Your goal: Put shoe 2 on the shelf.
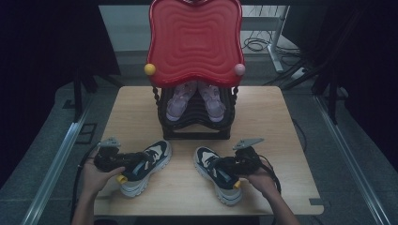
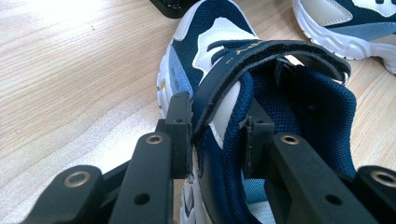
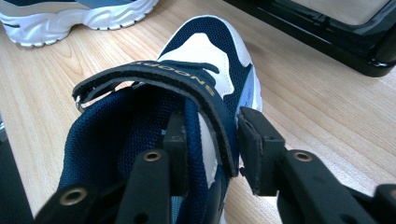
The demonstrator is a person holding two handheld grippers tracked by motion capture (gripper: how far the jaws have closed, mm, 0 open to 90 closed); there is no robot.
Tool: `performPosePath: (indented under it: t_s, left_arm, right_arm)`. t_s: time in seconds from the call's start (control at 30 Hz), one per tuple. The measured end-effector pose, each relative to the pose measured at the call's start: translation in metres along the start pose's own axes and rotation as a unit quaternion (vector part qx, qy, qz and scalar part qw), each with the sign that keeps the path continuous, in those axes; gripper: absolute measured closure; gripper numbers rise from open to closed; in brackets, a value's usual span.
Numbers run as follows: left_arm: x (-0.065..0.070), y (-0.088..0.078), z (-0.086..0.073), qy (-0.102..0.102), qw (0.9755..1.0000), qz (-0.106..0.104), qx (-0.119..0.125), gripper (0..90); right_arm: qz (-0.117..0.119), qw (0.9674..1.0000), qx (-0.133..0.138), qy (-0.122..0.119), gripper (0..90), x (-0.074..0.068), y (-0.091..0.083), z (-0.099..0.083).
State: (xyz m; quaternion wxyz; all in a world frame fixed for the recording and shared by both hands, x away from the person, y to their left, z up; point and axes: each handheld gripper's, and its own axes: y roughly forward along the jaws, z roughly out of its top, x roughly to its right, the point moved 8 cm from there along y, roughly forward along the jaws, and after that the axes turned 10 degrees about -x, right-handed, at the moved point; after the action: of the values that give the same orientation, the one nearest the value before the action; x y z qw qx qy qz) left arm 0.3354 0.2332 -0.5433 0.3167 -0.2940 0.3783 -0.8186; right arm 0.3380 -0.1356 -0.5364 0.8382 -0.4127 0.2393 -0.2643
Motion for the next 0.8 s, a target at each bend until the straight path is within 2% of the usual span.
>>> performPosePath:
  t_s: [0.37,0.53,0.67,0.73,0.8]
  left_arm:
    - [0.003,-0.004,-0.002,-0.009,0.9998,0.005,0.015,71.0]
    - [0.009,-0.012,-0.001,-0.02,0.9989,-0.006,0.041,71.0]
    - [0.015,-0.018,-0.002,-0.034,0.9972,-0.013,0.066,71.0]
    - [0.017,-0.021,-0.003,-0.044,0.9956,-0.019,0.08,71.0]
    - [0.02,-0.024,-0.002,-0.05,0.9941,-0.024,0.094,70.9]
  right_arm:
    - [-0.011,0.9993,0.033,0.012,71.3,0.003,-0.008,-0.006]
    - [-0.013,0.9977,0.063,0.02,71.5,0.002,-0.016,-0.009]
    - [-0.018,0.9948,0.095,0.031,71.6,0.002,-0.027,-0.011]
    - [-0.015,0.9926,0.114,0.039,71.6,0.002,-0.033,-0.013]
    - [-0.011,0.989,0.138,0.051,71.6,0.003,-0.039,-0.015]
